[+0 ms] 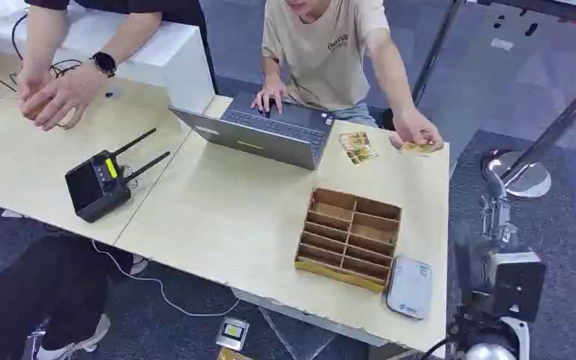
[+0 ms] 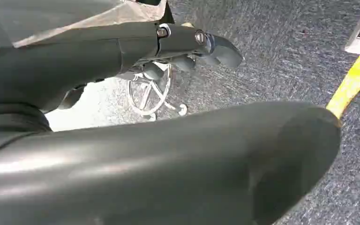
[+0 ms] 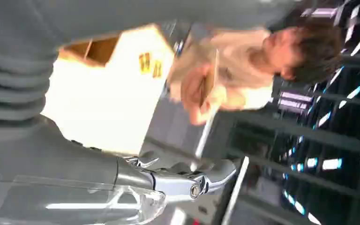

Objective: Pass the card to the sensor for recognition and then transmit it.

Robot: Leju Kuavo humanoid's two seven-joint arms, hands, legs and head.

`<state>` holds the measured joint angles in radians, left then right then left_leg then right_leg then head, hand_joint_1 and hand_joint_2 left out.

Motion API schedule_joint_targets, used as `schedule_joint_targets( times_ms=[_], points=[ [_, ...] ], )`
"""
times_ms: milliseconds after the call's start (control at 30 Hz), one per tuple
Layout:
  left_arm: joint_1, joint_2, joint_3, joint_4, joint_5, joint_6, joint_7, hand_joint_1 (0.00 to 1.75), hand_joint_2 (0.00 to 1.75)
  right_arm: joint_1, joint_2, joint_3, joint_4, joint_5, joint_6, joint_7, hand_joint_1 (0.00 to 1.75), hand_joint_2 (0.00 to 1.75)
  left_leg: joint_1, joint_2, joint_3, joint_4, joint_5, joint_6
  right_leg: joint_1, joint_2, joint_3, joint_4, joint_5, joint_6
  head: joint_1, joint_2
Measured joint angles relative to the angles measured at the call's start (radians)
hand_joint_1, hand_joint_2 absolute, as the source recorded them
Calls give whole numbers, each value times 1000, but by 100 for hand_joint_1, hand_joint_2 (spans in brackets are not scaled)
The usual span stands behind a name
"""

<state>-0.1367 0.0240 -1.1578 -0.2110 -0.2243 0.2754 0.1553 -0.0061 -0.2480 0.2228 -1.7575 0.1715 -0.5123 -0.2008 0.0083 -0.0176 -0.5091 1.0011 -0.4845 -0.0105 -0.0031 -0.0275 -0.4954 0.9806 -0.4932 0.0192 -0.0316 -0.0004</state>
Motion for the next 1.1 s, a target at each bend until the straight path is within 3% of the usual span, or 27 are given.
schedule_joint_targets(
  times_ms=[100,200,300,400,700,1100],
  points=[
    [0,2,0,0,-4,-3,-4,0,0,-9,-8,20,8,161,-60,66,0,175,0,0,0,0,0,0,0,0,0,0,0,0,0,0],
    [-1,2,0,0,-16,-9,2,0,0,-24,-15,50,21,438,-122,170,0,175,0,0,0,0,0,0,0,0,0,0,0,0,0,0],
    [-1,1,0,0,-25,-12,2,0,0,-47,-28,85,37,671,-136,263,0,175,0,0,0,0,0,0,0,0,0,0,0,0,0,0],
    [-1,2,0,0,-29,-14,0,0,0,-67,-39,114,54,816,-154,308,0,175,0,0,0,0,0,0,0,0,0,0,0,0,0,0],
    [-1,-2,0,-2,-52,-18,9,0,0,-157,-56,201,127,1062,-147,330,0,175,0,0,0,0,0,0,0,0,0,0,0,0,0,0],
    [-2,-5,0,-8,-73,-22,-3,0,0,-323,-58,281,306,1067,-116,277,0,175,0,0,0,0,0,0,0,0,1,0,0,0,0,0]
  ],
)
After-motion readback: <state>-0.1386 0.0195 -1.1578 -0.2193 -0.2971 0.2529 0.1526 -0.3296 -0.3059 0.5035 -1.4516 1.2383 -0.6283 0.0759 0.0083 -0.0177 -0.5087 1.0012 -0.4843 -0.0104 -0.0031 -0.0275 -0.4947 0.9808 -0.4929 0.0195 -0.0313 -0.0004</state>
